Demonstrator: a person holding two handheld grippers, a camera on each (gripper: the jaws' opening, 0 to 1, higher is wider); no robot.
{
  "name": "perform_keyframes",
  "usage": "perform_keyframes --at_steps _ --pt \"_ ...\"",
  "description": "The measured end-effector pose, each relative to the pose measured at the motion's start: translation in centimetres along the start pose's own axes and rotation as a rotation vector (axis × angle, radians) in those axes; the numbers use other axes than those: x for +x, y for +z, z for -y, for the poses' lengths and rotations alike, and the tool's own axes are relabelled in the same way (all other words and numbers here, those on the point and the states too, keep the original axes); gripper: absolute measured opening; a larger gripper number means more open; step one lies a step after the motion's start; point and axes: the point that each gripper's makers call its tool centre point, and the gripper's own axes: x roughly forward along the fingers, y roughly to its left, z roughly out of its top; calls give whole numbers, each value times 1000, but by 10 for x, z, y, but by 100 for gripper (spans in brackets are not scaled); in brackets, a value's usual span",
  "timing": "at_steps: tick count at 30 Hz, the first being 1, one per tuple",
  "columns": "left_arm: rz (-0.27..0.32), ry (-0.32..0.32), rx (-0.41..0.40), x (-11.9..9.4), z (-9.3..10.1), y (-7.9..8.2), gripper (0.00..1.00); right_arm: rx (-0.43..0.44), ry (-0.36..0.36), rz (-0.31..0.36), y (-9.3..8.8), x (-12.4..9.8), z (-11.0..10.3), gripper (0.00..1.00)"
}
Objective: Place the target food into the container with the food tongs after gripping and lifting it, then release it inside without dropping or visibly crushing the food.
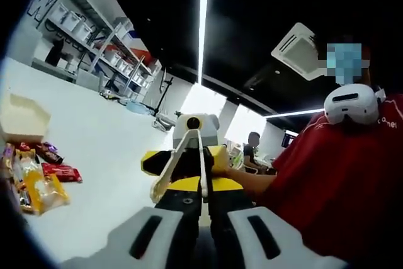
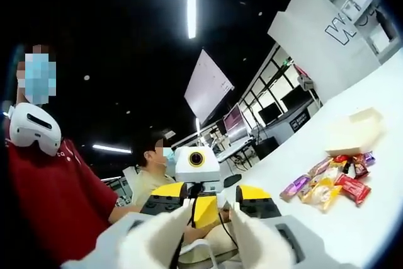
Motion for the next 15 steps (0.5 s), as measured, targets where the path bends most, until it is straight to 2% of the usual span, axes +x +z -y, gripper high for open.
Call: perform_keyframes --at_steps 10,12,15 --pt "-6 2 -8 3 -1 -2 1 21 1 -6 -1 -4 0 24" --pt "9 27 5 4 -6 0 2 24 -16 4 1 -4 2 22" --pt "52 32 12 3 -9 6 3 48 -37 28 5 -4 6 21"
